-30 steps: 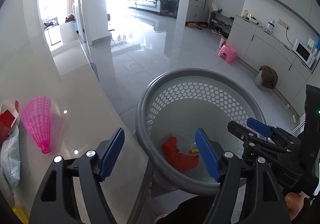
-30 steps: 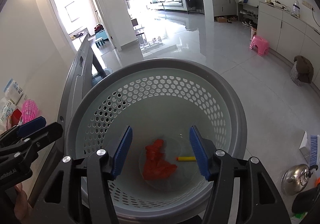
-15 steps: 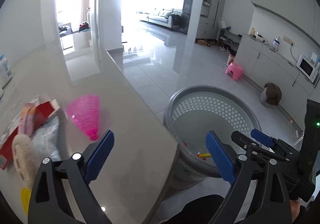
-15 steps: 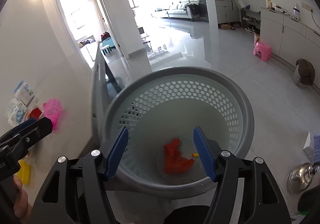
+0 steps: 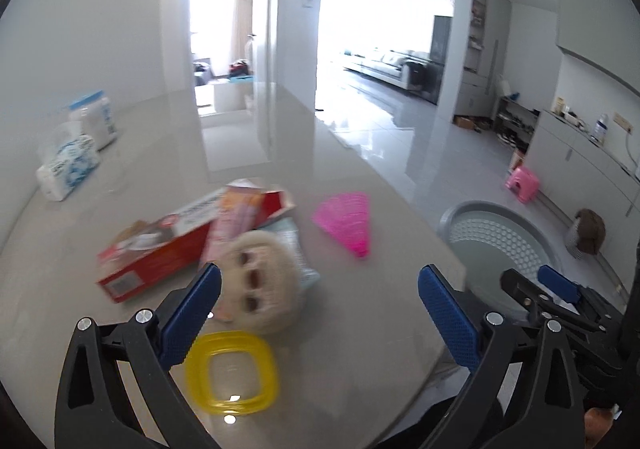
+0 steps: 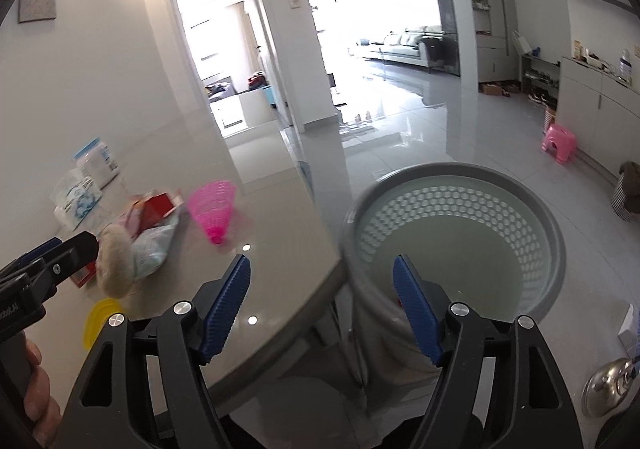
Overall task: Collect trash
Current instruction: 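Grasp the plush sloth with the right gripper while the left gripper approaches the yellow lid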
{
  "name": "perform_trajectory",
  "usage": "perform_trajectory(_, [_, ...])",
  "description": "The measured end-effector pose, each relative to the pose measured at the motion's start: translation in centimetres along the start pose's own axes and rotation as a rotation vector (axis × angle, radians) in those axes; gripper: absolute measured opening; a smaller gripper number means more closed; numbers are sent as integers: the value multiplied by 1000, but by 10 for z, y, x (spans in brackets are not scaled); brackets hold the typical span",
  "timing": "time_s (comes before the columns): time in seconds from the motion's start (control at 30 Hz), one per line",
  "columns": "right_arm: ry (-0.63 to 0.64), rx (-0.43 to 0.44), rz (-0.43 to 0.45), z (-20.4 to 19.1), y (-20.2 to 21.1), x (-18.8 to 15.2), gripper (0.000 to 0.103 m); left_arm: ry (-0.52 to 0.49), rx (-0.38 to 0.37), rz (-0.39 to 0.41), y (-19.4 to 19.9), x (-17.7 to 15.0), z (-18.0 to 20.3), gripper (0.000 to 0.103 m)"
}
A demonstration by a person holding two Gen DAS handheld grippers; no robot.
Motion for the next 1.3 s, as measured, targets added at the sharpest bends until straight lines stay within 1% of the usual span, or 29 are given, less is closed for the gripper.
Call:
perform_trajectory(0.1, [49,28,-9,-29,-3,-4,71,46,69,19,9,-10,-37,97])
perform_trajectory(0.33, [137,81,-42,-87,-19,-10,71,143,151,7,15,-31,-108,97])
perform_trajectory(0.5, [181,131,-66,-125,-33,-6,71,185,190,-5,14,-45,-142,97])
perform_trajectory(0.7, [252,143,-79,-161,-41,-4,71,218,195,-8,15,-48,-163,97])
perform_trajectory(0.9, [311,103,-102,-194,-58,-2,71,251,201,-11,14,-51,-183,97])
perform_trajectory(1.1, [338,60,-121,-209,-71,-3,71,295,180,-35,8,-58,-201,97])
perform_trajectory(1.3, [362,32,-146,-219,-83,-3,71,306,166,-53,0,-62,-205,97])
Point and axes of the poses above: each gripper's, at about its wrist camera, not at the fingertips, and y roughly against the way its jaws point, z to its right, x to its top, the point moved 3 cm from there along -y, roughly the way its jaws point, and after that the axes turned 13 degrees about -z, right-handed, at the moved point
